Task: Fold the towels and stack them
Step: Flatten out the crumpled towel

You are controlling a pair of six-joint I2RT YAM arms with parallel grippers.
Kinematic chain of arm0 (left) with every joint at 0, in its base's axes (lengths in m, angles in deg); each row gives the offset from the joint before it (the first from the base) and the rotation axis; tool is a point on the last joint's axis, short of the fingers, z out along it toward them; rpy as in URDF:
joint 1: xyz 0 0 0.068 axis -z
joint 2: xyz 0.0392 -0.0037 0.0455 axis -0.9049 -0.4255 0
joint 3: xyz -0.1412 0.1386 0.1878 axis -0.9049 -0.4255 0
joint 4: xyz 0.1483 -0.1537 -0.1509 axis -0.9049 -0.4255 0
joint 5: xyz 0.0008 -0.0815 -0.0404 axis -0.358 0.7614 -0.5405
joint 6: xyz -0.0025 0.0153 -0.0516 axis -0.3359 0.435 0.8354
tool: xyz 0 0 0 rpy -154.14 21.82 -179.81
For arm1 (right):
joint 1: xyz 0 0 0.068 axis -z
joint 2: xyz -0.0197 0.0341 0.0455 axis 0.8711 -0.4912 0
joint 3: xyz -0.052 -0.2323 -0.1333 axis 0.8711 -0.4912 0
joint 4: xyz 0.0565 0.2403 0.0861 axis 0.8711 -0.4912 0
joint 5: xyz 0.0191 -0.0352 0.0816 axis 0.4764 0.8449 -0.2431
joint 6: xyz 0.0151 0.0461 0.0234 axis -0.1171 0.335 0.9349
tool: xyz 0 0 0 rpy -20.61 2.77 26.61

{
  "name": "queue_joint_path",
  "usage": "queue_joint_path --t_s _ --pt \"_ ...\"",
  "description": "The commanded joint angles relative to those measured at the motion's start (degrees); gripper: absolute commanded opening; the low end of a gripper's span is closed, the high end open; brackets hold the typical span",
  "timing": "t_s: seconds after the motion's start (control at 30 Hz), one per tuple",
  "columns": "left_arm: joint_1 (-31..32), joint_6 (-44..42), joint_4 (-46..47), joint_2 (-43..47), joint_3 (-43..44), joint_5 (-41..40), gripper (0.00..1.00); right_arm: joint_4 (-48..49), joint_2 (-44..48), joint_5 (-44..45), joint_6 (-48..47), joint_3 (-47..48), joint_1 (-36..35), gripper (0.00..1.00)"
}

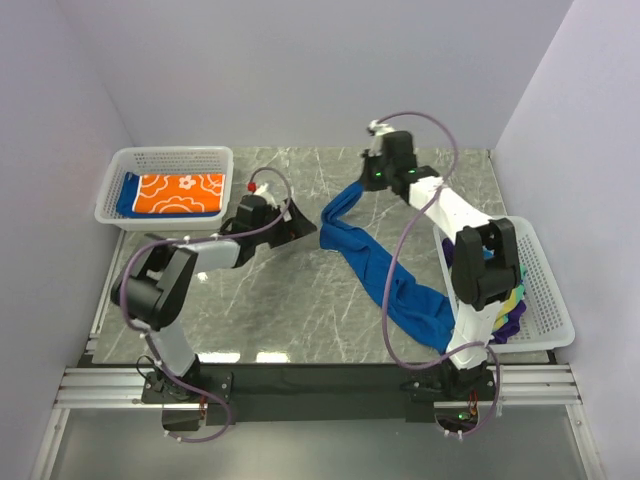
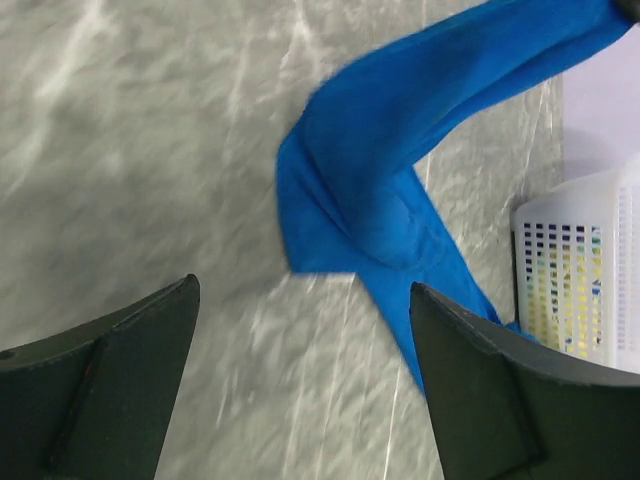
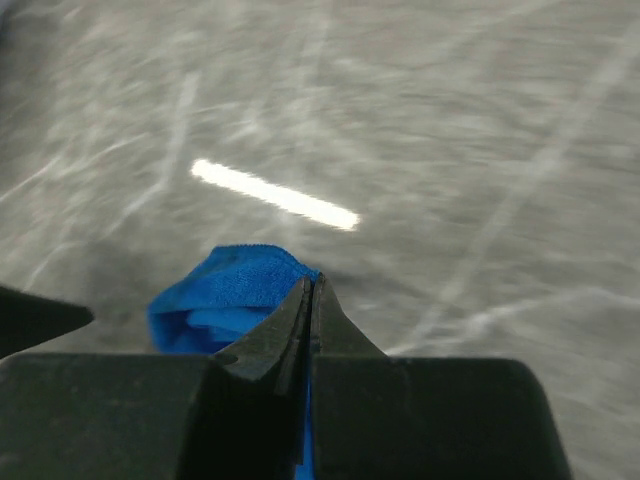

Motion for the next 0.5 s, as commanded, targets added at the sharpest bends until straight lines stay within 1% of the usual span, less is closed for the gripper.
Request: queue_joint_path --t_s 0.0,0.13,0.2,0.23,0.27,0.33,0.37,0.4,0.47 --pt "2.36 0.1 3.05 -2.92 5.47 0.98 0.9 0.82 -0.79 -0.22 -0.62 2.89 3.99 0.0" --pt "4.12 -0.34 -0.54 -6.26 10.47 -2.09 0.84 -0.67 -3.79 -0.84 -1.76 6.04 6.02 0.0" --pt "4.91 -0.52 -4.76 -8.02 12.41 -4.12 0.78 -1.29 -5.19 -0.75 -2.37 6.58 6.02 0.0" --pt "5.17 -0.69 -6.25 -9.07 14.33 -6.65 0.77 -1.29 -5.46 -0.84 -2.46 6.67 6.02 0.0" --pt "5.78 -0.87 -9.23 -9.52 16.35 -7.72 0.72 -1.03 -5.9 -0.92 -2.38 6.32 6.02 0.0" --pt "6.66 -1.66 -12.4 -10.31 18.47 -10.97 0.68 -0.5 -5.99 -1.01 -2.2 5.62 6.11 0.0" --pt "7.63 -2.79 -14.42 -11.18 19.53 -14.38 0.65 0.2 -5.99 -1.1 -2.11 5.27 6.11 0.0" --pt "8.16 -3.41 -17.66 -11.71 20.67 -15.02 0.64 0.55 -5.81 -1.19 -1.94 4.83 6.11 0.0" --pt "9.56 -4.9 -21.28 -13.2 23.75 -20.01 0.62 1.26 -5.64 -1.28 -1.85 3.68 6.02 0.0"
